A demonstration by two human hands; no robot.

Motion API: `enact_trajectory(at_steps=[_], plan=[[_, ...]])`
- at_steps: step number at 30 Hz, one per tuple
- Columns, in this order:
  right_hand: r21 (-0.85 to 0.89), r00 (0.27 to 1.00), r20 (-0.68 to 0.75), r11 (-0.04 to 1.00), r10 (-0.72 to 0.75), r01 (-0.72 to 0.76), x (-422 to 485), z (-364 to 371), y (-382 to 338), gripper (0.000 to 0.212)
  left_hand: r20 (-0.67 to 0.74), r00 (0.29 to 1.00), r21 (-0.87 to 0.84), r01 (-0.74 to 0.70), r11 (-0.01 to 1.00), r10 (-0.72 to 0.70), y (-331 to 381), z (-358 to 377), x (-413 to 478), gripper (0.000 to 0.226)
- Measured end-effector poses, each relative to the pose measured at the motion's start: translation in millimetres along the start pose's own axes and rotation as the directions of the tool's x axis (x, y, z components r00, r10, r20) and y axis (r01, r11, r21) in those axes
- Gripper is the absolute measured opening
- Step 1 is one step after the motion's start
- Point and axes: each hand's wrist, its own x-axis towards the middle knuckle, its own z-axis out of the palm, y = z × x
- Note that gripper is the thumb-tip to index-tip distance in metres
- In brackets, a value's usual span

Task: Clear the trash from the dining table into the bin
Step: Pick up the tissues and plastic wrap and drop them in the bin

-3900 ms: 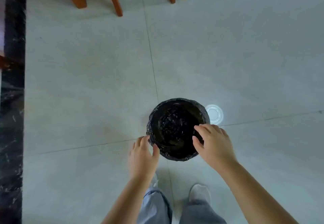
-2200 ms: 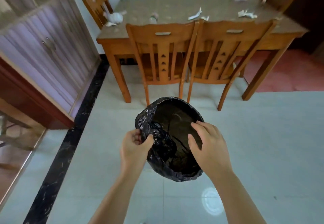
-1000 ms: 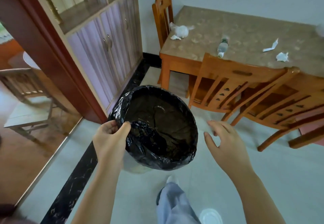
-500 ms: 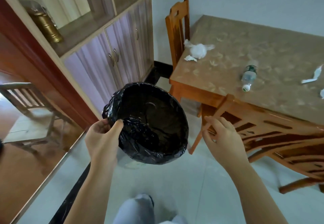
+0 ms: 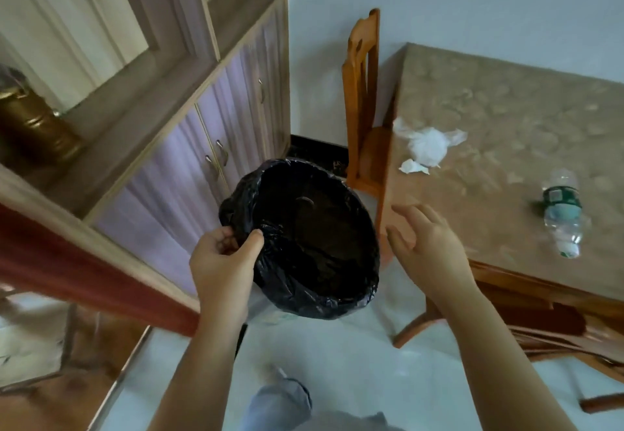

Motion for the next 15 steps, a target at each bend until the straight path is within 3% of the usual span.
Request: enact_trajectory(at_steps=[6, 15], plan=[[0.021, 0.993, -0.071, 0.996, 0.091, -0.089, 75.2, 16.8, -6.9, 0.035, 0.076, 0.994, 0.064, -0.087, 0.994, 0.082, 16.0, 52.9, 92.2, 0.027], [0.026, 0.921, -0.202, 0.942, 0.334, -0.336, 181.3, 38.1, 73.9, 0.036, 0.311, 0.942, -0.001, -0.134, 0.991, 0.128, 31.4, 184.4, 202.9, 0.033]])
